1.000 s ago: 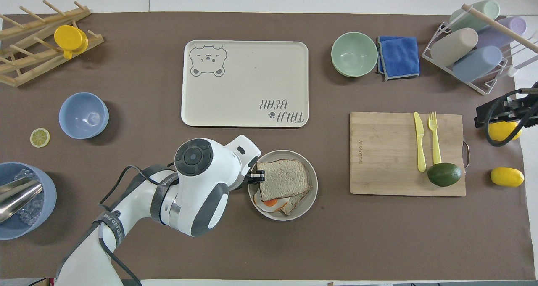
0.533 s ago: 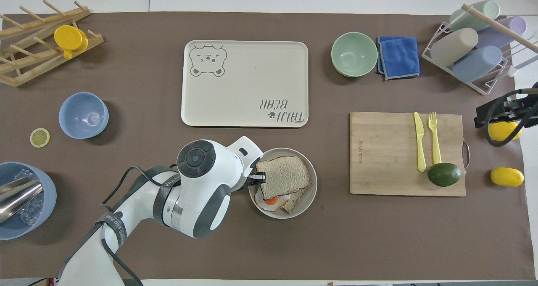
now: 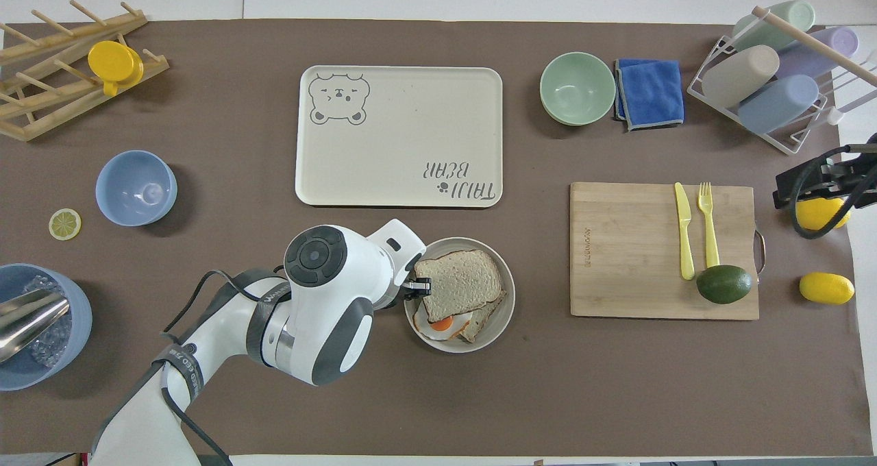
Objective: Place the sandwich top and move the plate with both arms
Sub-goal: 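Slide the plate with the left gripper onto the bear tray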
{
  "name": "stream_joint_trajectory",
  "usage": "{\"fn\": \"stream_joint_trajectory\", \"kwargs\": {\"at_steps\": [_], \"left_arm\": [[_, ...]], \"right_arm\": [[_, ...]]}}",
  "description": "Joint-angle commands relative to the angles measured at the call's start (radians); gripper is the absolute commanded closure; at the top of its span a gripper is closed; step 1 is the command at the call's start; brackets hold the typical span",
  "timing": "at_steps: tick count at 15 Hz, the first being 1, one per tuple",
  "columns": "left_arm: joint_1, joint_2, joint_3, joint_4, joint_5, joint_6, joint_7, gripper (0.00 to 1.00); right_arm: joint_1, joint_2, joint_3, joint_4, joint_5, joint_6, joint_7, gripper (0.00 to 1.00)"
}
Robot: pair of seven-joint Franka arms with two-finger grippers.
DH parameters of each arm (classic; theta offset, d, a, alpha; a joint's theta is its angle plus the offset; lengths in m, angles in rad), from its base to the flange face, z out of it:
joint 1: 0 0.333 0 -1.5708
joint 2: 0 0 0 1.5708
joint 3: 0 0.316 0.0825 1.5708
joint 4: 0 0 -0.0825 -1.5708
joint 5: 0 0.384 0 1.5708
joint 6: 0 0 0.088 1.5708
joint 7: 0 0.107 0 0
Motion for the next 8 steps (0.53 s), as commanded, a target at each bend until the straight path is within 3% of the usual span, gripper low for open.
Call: {"fn": "stream_joint_trajectory", "kwargs": {"at_steps": [1, 5, 8], "left_arm": [[0.045, -0.029, 0.008, 0.012, -0.022, -0.055, 0.074, 1.0], [0.134, -0.034, 0.009, 0.141, -0.057, -0.227, 0.137, 1.0], [0.211, 0.006, 0.009, 0.268, -0.075, -0.29, 0.151, 1.0]], "right_arm": [[-0.006, 0.0, 0.002, 0.011, 0.007, -0.022, -0.023, 0.0], [-0.006, 0.0, 0.002, 0.011, 0.007, -0.022, -0.023, 0.0], [-0.006, 0.0, 0.002, 0.011, 0.007, -0.02, -0.023, 0.0]]}}
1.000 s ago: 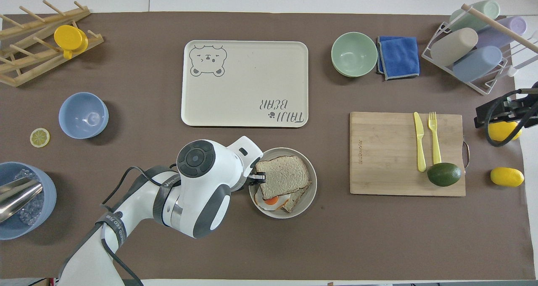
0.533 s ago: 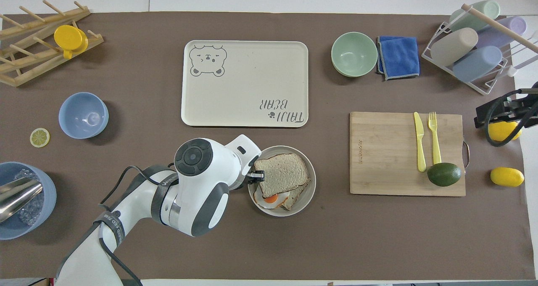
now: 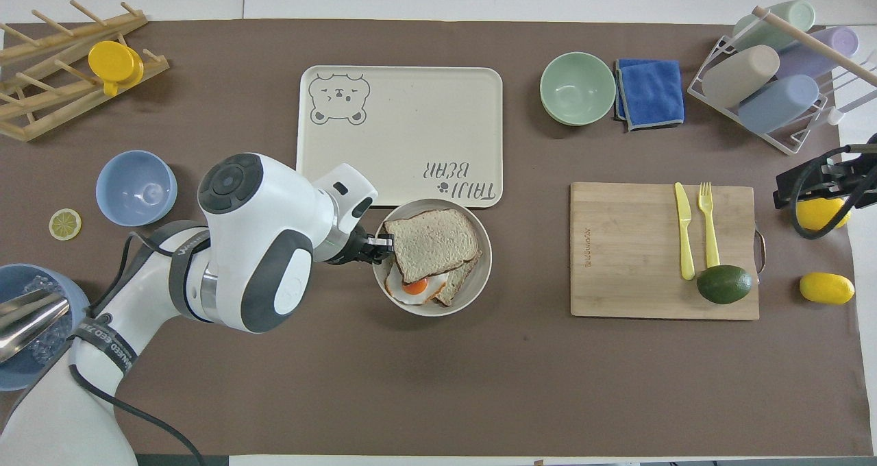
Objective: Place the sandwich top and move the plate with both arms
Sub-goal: 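Slide the plate with the left gripper onto the bear tray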
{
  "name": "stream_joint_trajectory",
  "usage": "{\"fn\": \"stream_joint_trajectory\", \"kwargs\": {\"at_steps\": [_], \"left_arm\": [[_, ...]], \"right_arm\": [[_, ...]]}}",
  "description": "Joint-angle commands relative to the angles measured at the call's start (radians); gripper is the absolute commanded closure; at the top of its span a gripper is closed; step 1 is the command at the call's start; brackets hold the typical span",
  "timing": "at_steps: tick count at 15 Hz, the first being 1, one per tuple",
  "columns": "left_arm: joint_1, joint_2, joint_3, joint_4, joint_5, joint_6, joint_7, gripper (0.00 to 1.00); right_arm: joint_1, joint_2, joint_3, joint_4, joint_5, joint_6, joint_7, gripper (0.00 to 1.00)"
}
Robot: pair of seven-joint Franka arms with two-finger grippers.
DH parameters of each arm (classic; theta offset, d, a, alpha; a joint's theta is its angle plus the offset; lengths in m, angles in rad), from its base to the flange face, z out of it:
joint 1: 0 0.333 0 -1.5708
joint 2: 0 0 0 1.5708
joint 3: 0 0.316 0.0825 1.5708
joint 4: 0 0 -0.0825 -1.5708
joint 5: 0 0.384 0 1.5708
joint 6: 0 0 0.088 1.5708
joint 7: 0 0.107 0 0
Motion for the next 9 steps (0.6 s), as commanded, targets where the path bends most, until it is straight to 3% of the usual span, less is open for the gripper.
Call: {"fn": "stream_joint_trajectory", "kwargs": {"at_steps": [1, 3, 7, 9], "left_arm": [[0.061, 0.05, -0.001, 0.138, -0.051, -0.063, 0.034, 1.0], [0.101, 0.105, -0.001, 0.227, -0.052, -0.067, 0.032, 1.0], [0.164, 0.315, 0.001, 0.505, -0.048, -0.149, 0.031, 1.0], [0.164, 0.387, 0.001, 0.568, -0.048, -0.127, 0.032, 1.0]], "right_arm": [[-0.007, 0.0, 0.002, 0.011, 0.008, -0.022, -0.023, 0.0], [-0.006, 0.0, 0.002, 0.011, 0.008, -0.02, -0.023, 0.0], [-0.007, 0.0, 0.002, 0.011, 0.008, -0.02, -0.023, 0.0], [-0.007, 0.0, 0.002, 0.011, 0.007, -0.02, -0.023, 0.0]]}}
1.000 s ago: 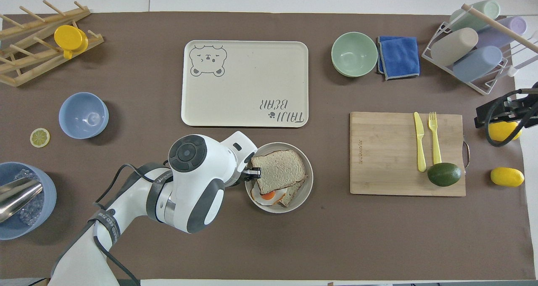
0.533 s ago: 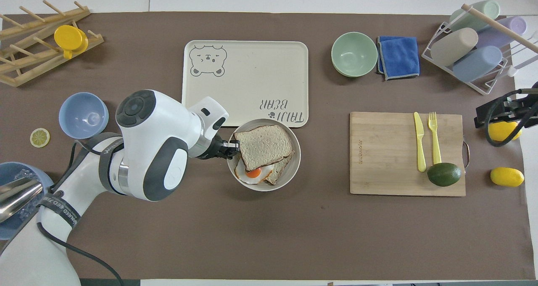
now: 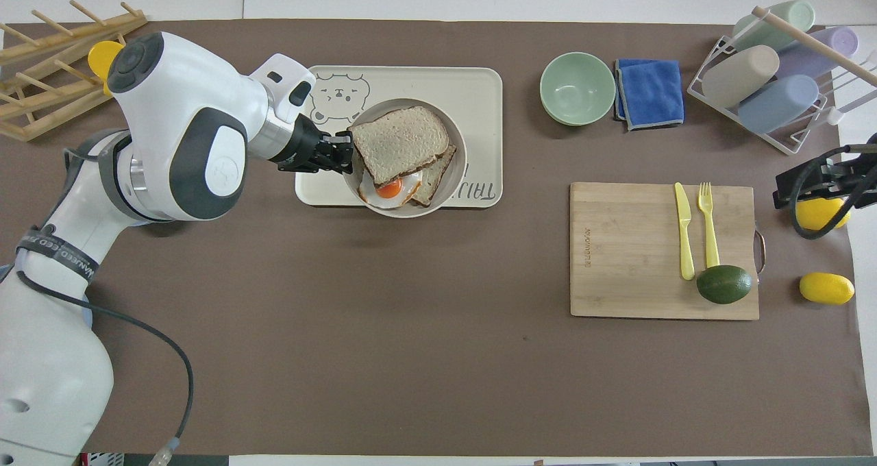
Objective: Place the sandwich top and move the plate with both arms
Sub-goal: 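Slide the plate with the left gripper onto the bear tray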
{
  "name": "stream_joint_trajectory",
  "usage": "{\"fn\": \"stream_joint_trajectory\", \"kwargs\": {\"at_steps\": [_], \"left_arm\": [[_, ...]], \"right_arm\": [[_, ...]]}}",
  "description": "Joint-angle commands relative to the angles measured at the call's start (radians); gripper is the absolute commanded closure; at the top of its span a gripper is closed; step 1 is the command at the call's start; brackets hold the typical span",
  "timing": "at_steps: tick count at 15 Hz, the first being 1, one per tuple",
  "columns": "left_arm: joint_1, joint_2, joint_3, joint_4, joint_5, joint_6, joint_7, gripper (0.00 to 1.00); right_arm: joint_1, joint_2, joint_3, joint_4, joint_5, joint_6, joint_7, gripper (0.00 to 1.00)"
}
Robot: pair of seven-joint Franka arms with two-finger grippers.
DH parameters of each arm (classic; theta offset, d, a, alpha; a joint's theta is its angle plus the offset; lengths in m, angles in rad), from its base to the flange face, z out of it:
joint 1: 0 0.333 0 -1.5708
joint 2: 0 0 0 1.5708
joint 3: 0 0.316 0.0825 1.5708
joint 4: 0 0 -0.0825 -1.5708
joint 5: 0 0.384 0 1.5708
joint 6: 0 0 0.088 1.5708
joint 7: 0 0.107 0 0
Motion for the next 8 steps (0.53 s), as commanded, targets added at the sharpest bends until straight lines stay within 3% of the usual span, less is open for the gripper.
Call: {"fn": "stream_joint_trajectory", "kwargs": {"at_steps": [1, 3, 8], "left_arm": [[0.006, 0.138, -0.004, 0.144, -0.017, 0.001, 0.015, 1.0], [0.005, 0.166, -0.004, 0.138, -0.006, 0.088, 0.016, 1.0], [0.002, 0.163, -0.002, 0.089, 0.002, 0.136, 0.058, 1.0]], "right_arm": [[-0.006, 0.0, 0.002, 0.011, 0.008, -0.022, -0.023, 0.0], [-0.007, 0.0, 0.0, 0.011, 0.008, -0.02, -0.023, 0.0], [-0.006, 0.0, 0.002, 0.011, 0.007, -0.02, -0.023, 0.0]]}}
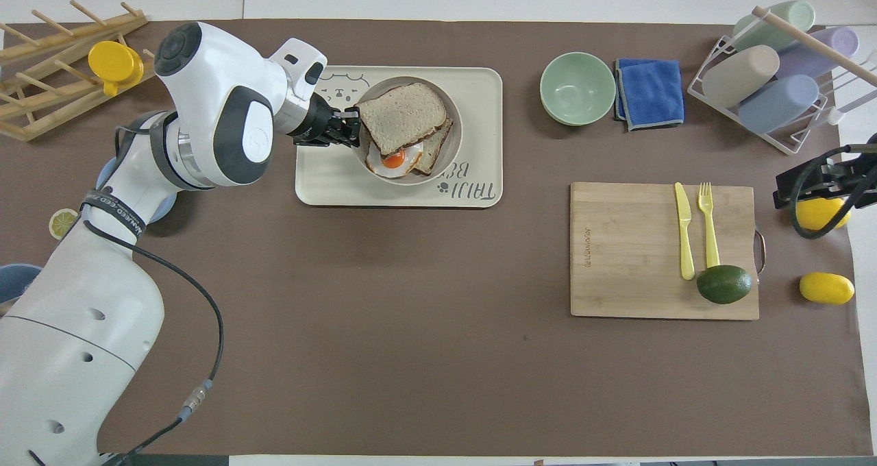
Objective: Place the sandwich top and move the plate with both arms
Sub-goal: 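Slide the plate with the left gripper onto the bear tray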
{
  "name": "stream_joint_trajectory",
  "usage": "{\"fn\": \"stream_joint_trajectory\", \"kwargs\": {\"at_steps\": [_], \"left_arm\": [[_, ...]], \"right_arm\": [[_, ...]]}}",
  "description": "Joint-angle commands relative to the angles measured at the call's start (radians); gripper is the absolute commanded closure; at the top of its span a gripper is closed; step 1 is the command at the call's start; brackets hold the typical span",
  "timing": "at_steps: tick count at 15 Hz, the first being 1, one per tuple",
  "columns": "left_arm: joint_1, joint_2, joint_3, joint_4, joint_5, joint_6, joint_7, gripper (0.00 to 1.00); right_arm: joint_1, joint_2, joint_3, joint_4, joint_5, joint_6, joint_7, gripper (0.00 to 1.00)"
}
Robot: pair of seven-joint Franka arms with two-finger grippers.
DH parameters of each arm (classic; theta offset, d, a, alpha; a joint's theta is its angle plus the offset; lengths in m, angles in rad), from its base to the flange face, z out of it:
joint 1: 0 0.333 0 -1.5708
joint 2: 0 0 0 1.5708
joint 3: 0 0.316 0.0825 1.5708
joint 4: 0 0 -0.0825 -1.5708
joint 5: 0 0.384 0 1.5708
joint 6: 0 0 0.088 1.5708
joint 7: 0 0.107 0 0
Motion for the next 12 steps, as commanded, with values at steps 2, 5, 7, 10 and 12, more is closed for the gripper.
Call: {"fn": "stream_joint_trajectory", "kwargs": {"at_steps": [2, 5, 7, 10, 12], "left_arm": [[-0.004, -0.014, 0.002, -0.045, 0.001, 0.057, 0.039, 1.0], [-0.004, -0.016, 0.003, -0.047, 0.001, 0.057, 0.04, 1.0], [-0.002, -0.016, 0.005, -0.047, 0.001, 0.055, 0.042, 1.0], [0.001, -0.016, 0.006, -0.039, 0.004, 0.045, 0.042, 0.0], [0.019, -0.014, 0.008, -0.009, 0.073, 0.002, 0.04, 0.0]], "right_arm": [[-0.007, 0.0, 0.002, 0.011, 0.008, -0.02, -0.023, 0.0], [-0.007, 0.0, 0.002, 0.011, 0.008, -0.022, -0.023, 0.0], [-0.006, 0.0, 0.002, 0.011, 0.008, -0.02, -0.023, 0.0], [-0.006, 0.0, 0.002, 0.011, 0.007, -0.022, -0.023, 0.0], [-0.007, 0.0, 0.002, 0.011, 0.008, -0.02, -0.023, 0.0]]}}
